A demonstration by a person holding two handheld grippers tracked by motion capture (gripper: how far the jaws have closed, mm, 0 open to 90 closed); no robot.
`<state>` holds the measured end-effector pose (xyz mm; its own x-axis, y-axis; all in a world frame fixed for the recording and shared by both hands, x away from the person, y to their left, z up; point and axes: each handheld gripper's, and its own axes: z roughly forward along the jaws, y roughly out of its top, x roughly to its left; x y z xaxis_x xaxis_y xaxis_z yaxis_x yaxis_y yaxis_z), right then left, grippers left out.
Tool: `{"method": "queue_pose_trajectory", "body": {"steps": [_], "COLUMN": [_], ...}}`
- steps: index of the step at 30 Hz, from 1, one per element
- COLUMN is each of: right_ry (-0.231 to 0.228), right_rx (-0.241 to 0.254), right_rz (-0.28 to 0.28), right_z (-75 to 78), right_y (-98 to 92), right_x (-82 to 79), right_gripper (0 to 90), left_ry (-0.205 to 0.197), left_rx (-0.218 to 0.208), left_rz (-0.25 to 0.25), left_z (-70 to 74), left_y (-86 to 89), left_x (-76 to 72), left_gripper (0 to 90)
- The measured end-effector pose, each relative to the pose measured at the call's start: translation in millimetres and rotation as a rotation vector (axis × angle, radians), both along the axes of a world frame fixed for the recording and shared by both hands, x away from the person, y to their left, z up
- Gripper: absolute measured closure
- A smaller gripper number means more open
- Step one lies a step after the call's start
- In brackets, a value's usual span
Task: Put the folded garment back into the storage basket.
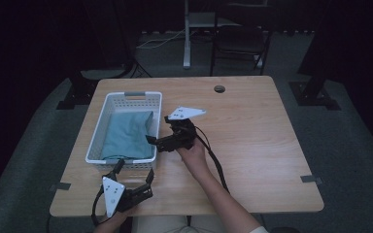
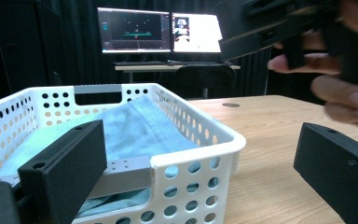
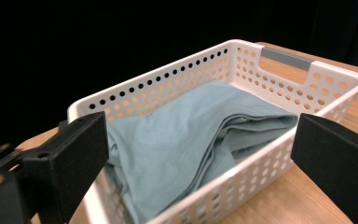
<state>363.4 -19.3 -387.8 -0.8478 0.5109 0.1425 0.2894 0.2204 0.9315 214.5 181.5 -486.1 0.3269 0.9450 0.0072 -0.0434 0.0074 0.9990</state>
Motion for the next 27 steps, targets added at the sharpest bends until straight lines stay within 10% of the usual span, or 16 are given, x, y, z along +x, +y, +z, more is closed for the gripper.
{"method": "queue_pose_trajectory", "body": {"steps": [27], "right_ry": [-0.034], "right_rx": [-0.021], "right_rz": [-0.098], "right_z": [7.9], "right_y": [-96.6], "right_x": [-34.0], "right_gripper": [4.3], "left_ry": [0.001], "left_rx": [0.001], "left_rz": [0.005], "left_z": [0.0], "left_y": [0.1], "left_x": [-0.1], "left_gripper": [3.7]}}
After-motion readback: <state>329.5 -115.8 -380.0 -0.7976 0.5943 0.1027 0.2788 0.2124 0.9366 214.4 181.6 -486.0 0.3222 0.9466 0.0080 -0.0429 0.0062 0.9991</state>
